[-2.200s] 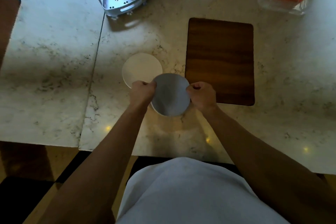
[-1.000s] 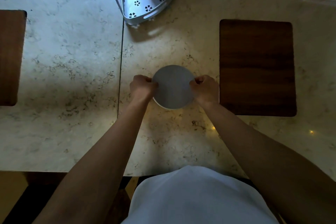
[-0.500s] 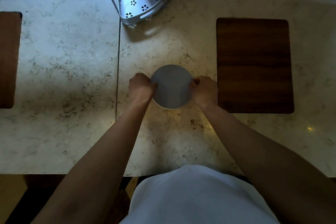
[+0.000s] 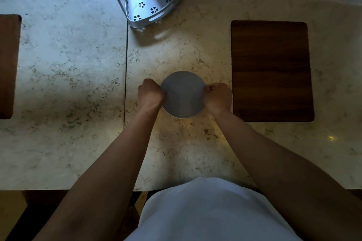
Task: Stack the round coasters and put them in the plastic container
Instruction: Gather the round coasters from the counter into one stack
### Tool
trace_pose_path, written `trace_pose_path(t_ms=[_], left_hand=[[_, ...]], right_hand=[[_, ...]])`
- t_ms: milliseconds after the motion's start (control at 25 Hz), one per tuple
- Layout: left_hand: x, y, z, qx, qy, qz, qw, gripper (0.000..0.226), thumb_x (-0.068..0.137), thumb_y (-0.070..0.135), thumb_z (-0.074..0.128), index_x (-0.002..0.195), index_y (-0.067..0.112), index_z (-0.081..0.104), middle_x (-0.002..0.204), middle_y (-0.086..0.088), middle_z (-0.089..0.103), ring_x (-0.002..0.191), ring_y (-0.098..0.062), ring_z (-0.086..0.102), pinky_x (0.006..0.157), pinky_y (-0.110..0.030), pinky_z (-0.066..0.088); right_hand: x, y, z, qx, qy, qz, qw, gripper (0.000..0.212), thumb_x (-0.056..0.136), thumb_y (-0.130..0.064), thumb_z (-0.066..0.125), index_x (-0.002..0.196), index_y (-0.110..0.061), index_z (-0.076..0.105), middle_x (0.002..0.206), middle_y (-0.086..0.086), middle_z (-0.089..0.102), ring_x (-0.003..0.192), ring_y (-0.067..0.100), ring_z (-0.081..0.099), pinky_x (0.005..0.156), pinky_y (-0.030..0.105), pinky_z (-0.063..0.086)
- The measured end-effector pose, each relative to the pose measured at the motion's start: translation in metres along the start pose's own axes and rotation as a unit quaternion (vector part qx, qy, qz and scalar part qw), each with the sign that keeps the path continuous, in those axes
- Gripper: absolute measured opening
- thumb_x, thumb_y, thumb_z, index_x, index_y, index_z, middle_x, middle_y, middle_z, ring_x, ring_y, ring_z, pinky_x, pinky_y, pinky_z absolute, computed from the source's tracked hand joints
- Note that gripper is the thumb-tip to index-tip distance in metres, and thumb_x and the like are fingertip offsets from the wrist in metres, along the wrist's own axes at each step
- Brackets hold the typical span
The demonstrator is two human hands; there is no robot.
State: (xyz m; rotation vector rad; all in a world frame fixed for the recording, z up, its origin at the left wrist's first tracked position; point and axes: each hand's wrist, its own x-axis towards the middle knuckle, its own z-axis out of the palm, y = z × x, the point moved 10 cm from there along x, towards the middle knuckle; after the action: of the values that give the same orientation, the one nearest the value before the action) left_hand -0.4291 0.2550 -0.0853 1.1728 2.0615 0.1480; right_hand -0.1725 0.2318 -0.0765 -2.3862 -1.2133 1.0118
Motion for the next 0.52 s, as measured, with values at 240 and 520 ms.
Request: trace_pose_path(t_ms=[240, 520], left_hand=[[0.0007, -0.005, -0.0022, -0.018, 0.003, 0.009, 1.0, 0.008, 0.068, 0.007, 0.07, 0.073, 0.001, 0.074, 0.071, -0.015, 0.072, 0.066, -0.027, 0.068, 0.068, -0.04, 0.061], [-0.0027, -0.006, -0.0012, -0.04, 0.005, 0.001, 0.999, 0.009, 0.067, 0.009, 0.071, 0.072, 0.001, 0.073, 0.066, -0.013, 0.07, 0.06, -0.024, 0.065, 0.065, -0.041, 0.061]], right_hand=[[-0.0036, 0.0055, -0.0012, 0.026, -0.003, 0.019, 0.999, 0.052, 0.092, -0.011, 0.052, 0.042, -0.019, 0.04, 0.039, -0.004, 0.032, 0.023, 0.009, 0.032, 0.026, 0.013, 0.016], [-0.0048, 0.0036, 0.0033, -0.012, -0.01, 0.013, 1.0, 0.048, 0.093, -0.016, 0.051, 0.046, -0.018, 0.044, 0.041, -0.003, 0.036, 0.031, 0.007, 0.027, 0.032, 0.017, 0.022]])
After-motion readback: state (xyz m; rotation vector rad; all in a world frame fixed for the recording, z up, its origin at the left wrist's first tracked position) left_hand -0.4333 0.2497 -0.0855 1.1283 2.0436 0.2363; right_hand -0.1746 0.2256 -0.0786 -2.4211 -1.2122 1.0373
